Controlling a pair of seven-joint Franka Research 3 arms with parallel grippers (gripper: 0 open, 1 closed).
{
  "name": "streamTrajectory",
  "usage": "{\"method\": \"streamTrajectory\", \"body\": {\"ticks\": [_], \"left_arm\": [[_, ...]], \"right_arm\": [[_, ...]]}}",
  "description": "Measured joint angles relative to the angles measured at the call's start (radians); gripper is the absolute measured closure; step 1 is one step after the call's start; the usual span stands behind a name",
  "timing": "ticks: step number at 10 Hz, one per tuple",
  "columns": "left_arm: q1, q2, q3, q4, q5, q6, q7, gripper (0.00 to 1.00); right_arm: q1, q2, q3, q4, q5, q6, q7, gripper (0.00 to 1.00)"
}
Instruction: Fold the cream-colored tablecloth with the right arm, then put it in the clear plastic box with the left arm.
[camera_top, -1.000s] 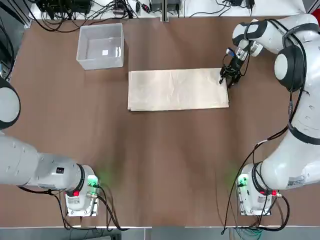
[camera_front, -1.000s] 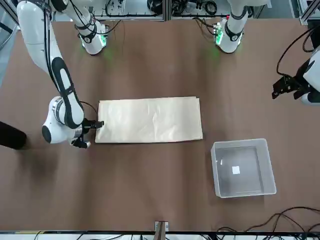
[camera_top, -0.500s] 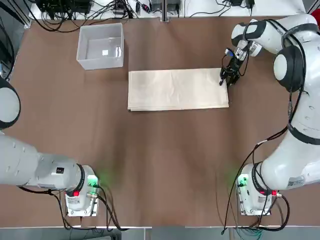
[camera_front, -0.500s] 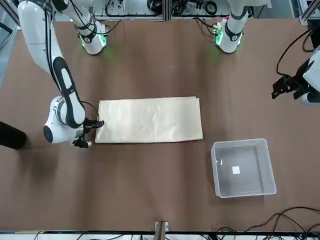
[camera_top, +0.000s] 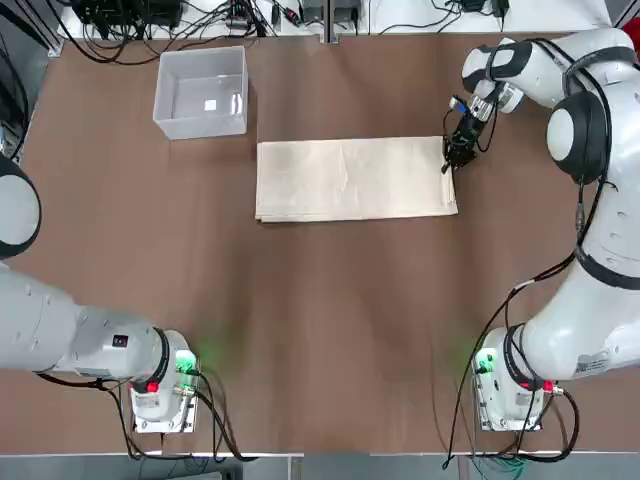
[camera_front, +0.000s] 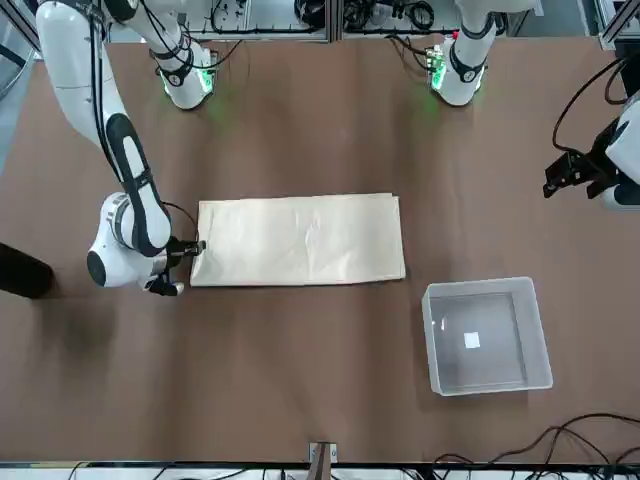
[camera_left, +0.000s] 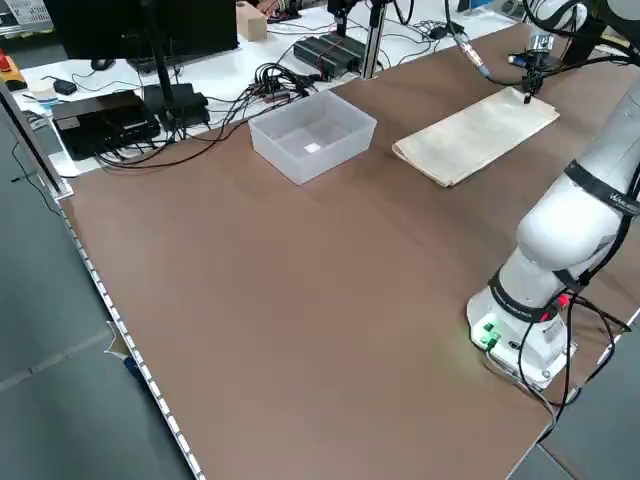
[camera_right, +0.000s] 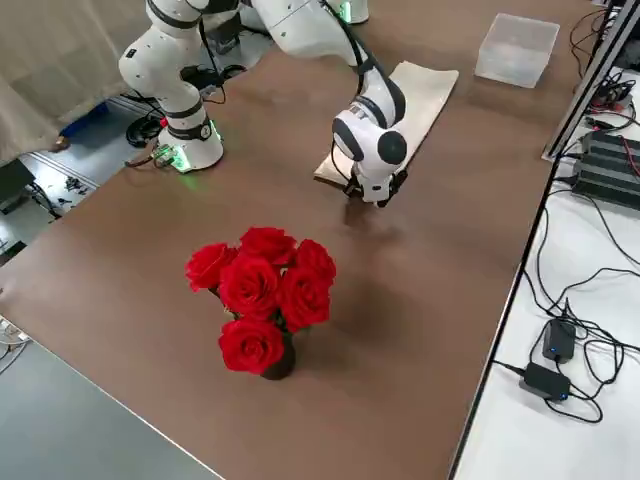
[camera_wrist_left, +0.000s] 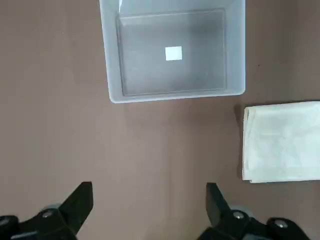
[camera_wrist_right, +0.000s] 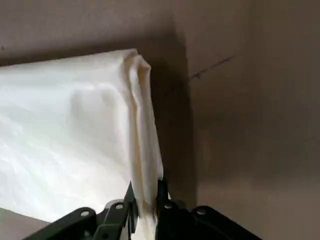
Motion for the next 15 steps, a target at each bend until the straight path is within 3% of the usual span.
{"method": "streamTrajectory", "body": {"ticks": [1, 2, 3, 10, 15], "left_arm": [[0.0, 0.0, 0.0, 0.0, 0.0, 0.0, 0.0, 0.0], [0.0, 0.0, 0.0, 0.0, 0.0, 0.0, 0.0, 0.0], [0.0, 0.0, 0.0, 0.0, 0.0, 0.0, 0.0, 0.0], [0.0, 0.0, 0.0, 0.0, 0.0, 0.0, 0.0, 0.0], [-0.001, 0.0, -0.001, 0.0, 0.0, 0.0, 0.0, 0.0]], "right_arm": [[0.002, 0.0, 0.0, 0.0, 0.0, 0.001, 0.0, 0.84], [0.004, 0.0, 0.0, 0.0, 0.002, 0.001, 0.0, 0.94], [0.005, 0.0, 0.0, 0.0, 0.003, 0.001, 0.0, 0.96], [0.012, -0.01, 0.0, 0.012, 0.003, 0.0, 0.0, 0.96], [0.016, -0.114, -0.005, 0.016, 0.0, -0.104, 0.014, 0.96]]}}
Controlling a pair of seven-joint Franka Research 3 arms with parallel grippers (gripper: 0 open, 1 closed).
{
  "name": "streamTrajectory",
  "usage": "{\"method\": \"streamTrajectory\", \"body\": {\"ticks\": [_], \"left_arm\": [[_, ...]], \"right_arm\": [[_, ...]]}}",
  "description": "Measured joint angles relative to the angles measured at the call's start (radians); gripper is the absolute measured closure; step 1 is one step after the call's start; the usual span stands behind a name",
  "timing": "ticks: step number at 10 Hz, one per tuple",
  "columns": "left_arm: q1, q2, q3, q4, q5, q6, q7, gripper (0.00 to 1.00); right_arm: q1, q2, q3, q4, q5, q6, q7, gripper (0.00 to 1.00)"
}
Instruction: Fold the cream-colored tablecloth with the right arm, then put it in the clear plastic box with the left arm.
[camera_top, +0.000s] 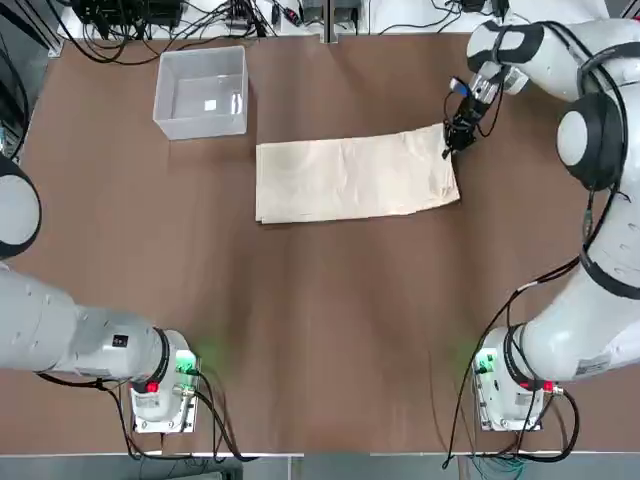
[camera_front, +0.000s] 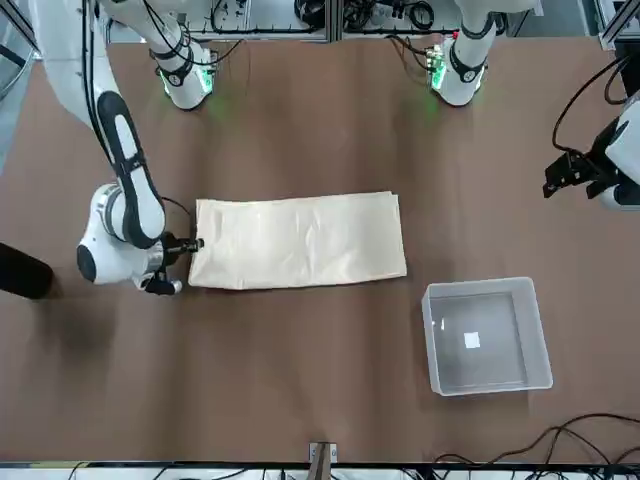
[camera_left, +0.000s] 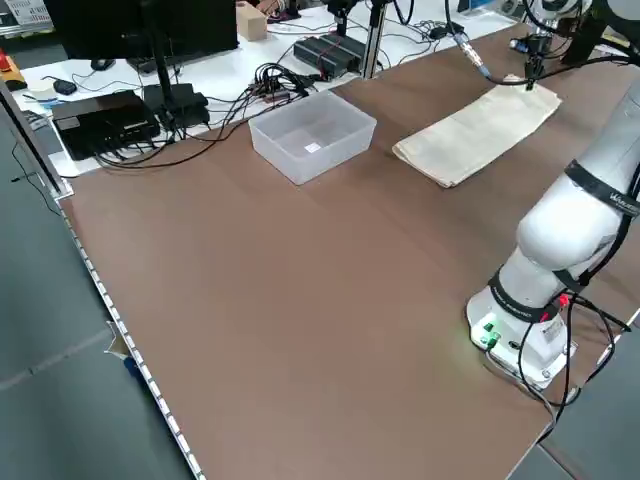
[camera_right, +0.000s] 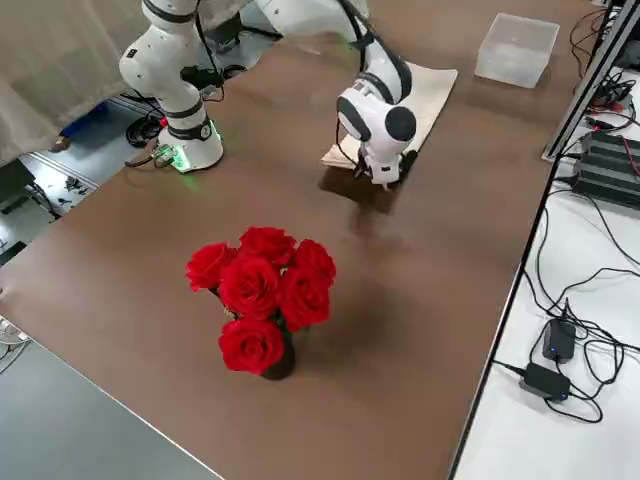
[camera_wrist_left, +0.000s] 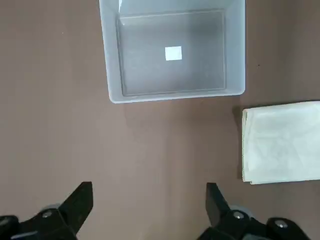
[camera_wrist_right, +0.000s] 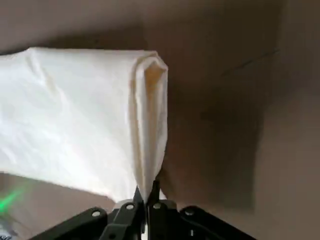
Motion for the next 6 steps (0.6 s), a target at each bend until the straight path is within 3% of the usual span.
{"method": "streamTrajectory", "body": {"ticks": [6], "left_arm": [[-0.003, 0.0, -0.002, 0.0, 0.0, 0.0, 0.0, 0.0]], "right_arm": [[0.038, -0.099, -0.004, -0.001, -0.008, -0.085, 0.161, 0.96]]}}
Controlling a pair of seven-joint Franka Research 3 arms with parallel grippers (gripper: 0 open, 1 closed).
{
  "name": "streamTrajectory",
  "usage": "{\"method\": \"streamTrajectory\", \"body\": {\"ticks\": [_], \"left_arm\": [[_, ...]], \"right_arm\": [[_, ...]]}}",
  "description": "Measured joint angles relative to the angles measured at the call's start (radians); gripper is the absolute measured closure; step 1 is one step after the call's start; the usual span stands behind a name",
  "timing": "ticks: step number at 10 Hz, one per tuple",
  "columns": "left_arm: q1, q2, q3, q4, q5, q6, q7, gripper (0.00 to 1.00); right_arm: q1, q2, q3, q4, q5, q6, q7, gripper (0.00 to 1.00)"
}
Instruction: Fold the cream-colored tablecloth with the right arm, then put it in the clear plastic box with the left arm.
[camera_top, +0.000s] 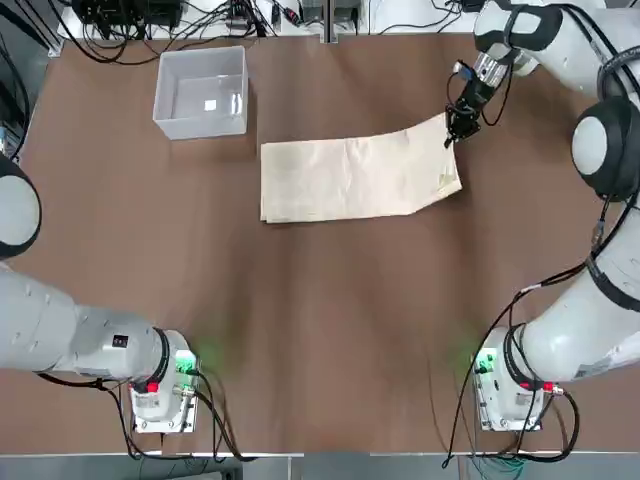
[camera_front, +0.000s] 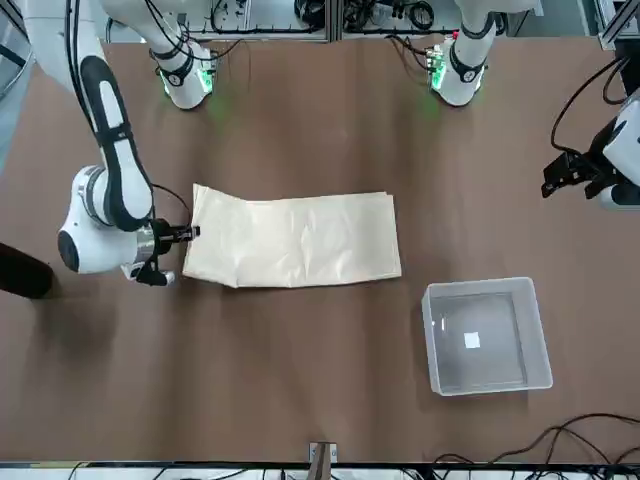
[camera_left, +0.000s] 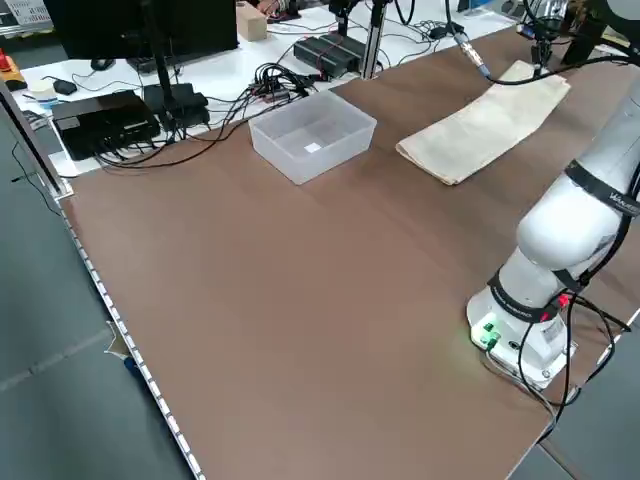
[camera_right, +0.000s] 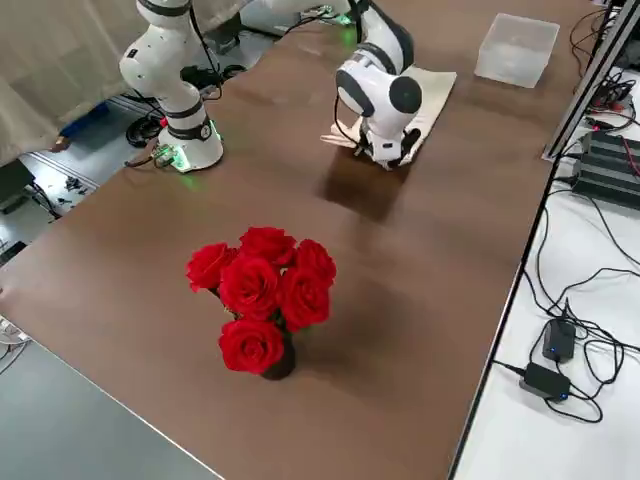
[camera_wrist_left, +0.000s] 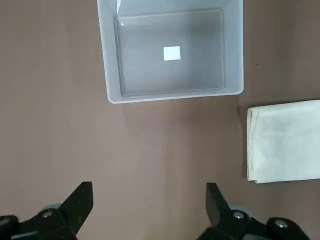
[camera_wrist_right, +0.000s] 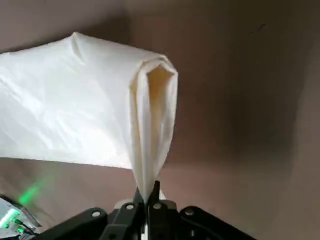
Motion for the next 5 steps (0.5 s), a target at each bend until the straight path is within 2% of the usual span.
{"method": "streamTrajectory", "body": {"ticks": [2, 5], "left_arm": [[0.0, 0.0, 0.0, 0.0, 0.0, 0.0, 0.0, 0.0], [0.0, 0.0, 0.0, 0.0, 0.0, 0.0, 0.0, 0.0]], "right_arm": [[0.048, -0.047, 0.001, 0.003, 0.0, -0.038, 0.087, 0.96], [0.067, -0.106, 0.001, 0.004, -0.001, -0.074, 0.163, 0.96]]}}
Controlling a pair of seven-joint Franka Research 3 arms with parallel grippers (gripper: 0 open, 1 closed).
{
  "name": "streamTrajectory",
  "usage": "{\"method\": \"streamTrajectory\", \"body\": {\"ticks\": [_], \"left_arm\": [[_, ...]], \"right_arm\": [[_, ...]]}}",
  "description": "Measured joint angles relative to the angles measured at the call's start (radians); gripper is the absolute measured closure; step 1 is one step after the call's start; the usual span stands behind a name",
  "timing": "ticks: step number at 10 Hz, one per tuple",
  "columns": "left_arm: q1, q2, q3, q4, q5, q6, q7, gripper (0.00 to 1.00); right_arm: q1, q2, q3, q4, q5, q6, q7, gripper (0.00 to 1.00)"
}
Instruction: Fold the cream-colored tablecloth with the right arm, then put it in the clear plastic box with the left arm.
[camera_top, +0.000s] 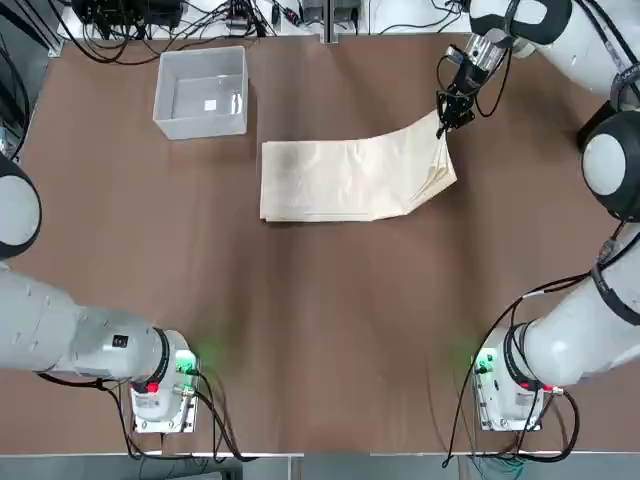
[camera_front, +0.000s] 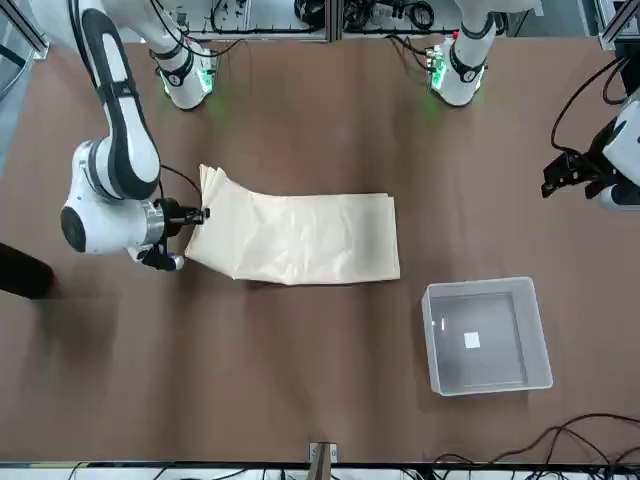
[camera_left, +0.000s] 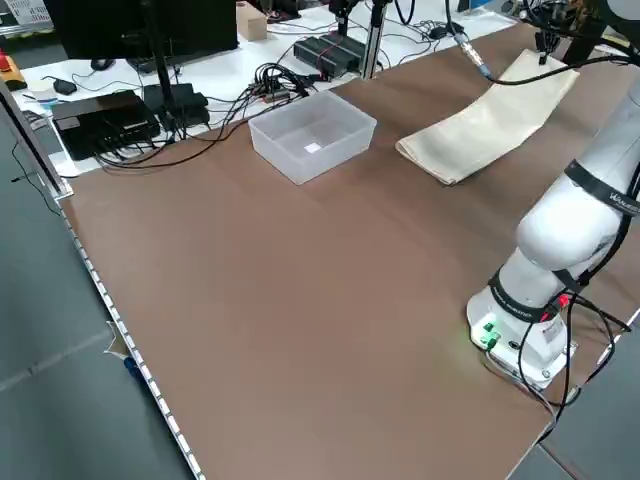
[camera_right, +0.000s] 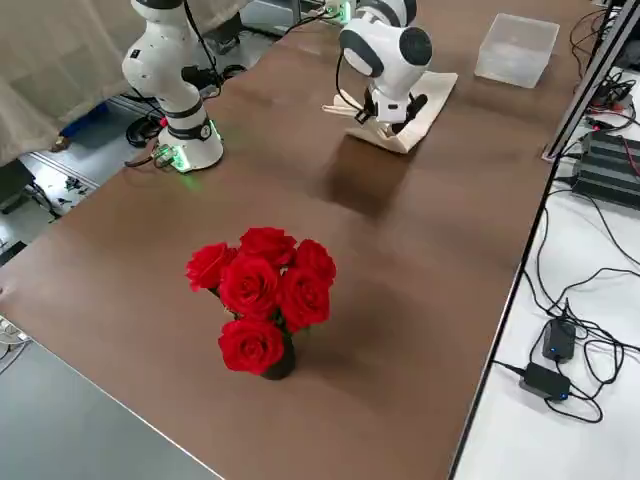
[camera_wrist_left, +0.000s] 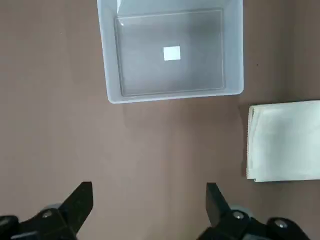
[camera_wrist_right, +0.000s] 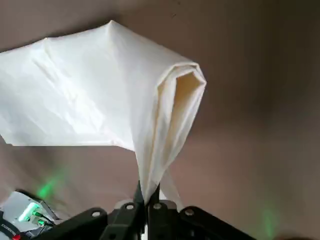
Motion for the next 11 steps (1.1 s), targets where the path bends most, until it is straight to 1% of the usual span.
{"method": "streamTrajectory", "body": {"ticks": [3, 6, 9, 11], "left_arm": [[-0.001, 0.0, -0.004, 0.001, 0.0, 0.0, -0.001, 0.0], [-0.002, -0.002, -0.01, 0.001, 0.0, 0.0, -0.003, 0.0], [-0.002, -0.003, -0.011, 0.001, 0.0, -0.001, -0.003, 0.0], [-0.002, -0.003, -0.011, 0.001, 0.0, -0.001, -0.003, 0.0]], "right_arm": [[0.051, -0.007, 0.003, 0.035, 0.001, -0.028, 0.124, 0.96], [0.128, -0.014, 0.006, 0.084, 0.002, -0.033, 0.283, 0.96], [0.157, -0.017, 0.007, 0.139, 0.025, -0.073, 0.36, 0.96], [0.187, -0.018, 0.007, 0.165, 0.046, -0.077, 0.411, 0.96]]}}
